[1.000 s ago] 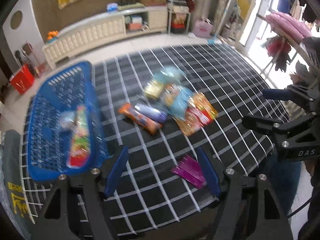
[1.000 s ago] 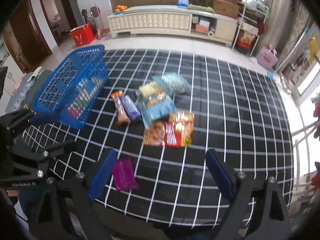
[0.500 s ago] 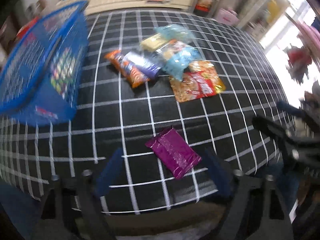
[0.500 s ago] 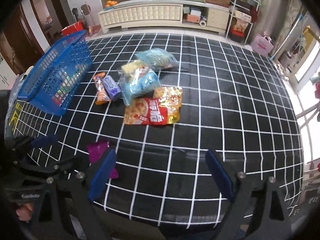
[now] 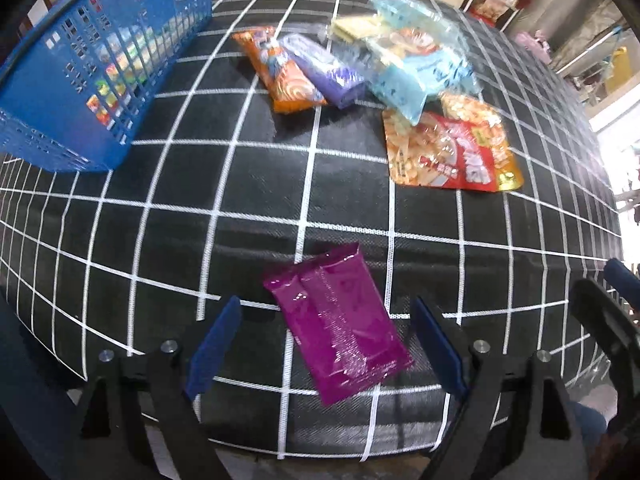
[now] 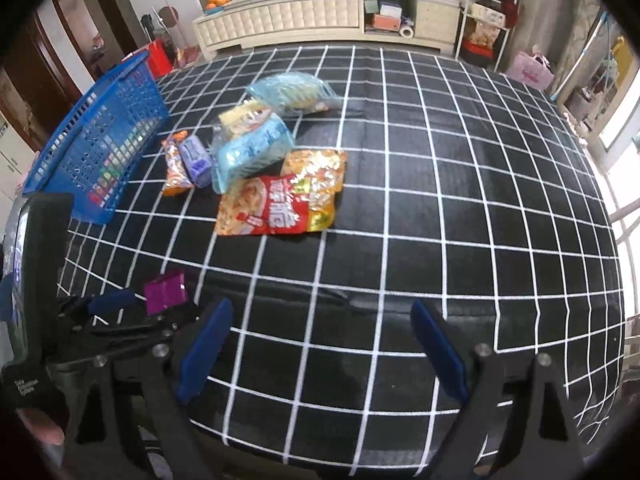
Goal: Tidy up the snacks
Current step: 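Move both grippers back over the snacks on the mat, then close the left gripper on the purple pouch and lift it, then grasp the red-and-white pouch with the right gripper while the left gripper holds the purple pouch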
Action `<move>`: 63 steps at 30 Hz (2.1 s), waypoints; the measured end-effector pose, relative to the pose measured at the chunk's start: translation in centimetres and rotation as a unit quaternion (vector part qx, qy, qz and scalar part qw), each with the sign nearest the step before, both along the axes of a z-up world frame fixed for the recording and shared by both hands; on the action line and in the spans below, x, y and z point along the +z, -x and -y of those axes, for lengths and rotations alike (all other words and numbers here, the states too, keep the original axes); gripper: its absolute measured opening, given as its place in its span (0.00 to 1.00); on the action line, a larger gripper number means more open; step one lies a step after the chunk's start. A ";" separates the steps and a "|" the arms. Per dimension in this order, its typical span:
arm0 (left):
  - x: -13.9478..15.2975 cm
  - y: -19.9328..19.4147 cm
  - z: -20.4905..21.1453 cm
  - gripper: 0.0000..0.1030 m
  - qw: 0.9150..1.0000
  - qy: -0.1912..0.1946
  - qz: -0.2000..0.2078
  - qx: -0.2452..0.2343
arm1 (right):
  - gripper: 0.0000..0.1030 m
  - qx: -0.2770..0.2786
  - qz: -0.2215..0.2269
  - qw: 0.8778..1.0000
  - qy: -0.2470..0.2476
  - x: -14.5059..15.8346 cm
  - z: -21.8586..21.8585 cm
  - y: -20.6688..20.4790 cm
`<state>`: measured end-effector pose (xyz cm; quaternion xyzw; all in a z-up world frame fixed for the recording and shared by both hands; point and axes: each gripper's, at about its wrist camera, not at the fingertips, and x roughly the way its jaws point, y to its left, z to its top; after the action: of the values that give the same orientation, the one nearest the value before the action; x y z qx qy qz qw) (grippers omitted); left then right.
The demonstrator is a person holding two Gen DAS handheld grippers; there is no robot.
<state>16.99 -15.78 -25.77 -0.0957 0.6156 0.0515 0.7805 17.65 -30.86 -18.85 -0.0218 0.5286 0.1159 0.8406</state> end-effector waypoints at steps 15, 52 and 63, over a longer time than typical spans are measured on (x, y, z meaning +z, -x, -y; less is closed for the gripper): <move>-1.3 2.7 2.8 0.62 0.998 -0.048 0.032 0.027 | 0.90 -0.026 -0.018 1.000 0.000 -1.9 0.5 -0.7; 3.0 -1.4 -6.7 0.48 0.990 -0.005 0.111 -0.090 | 0.90 0.026 -0.033 0.996 0.077 -5.8 -9.8 -9.3; 1.7 -1.2 -7.8 0.47 0.989 0.019 0.104 -0.103 | 0.56 0.031 -0.013 0.997 0.065 -5.4 -11.7 -9.6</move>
<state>18.17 -7.93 -24.06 -0.0513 0.5387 -0.0509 0.8394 27.27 -19.19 -24.23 -0.0916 0.5454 0.1078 0.8262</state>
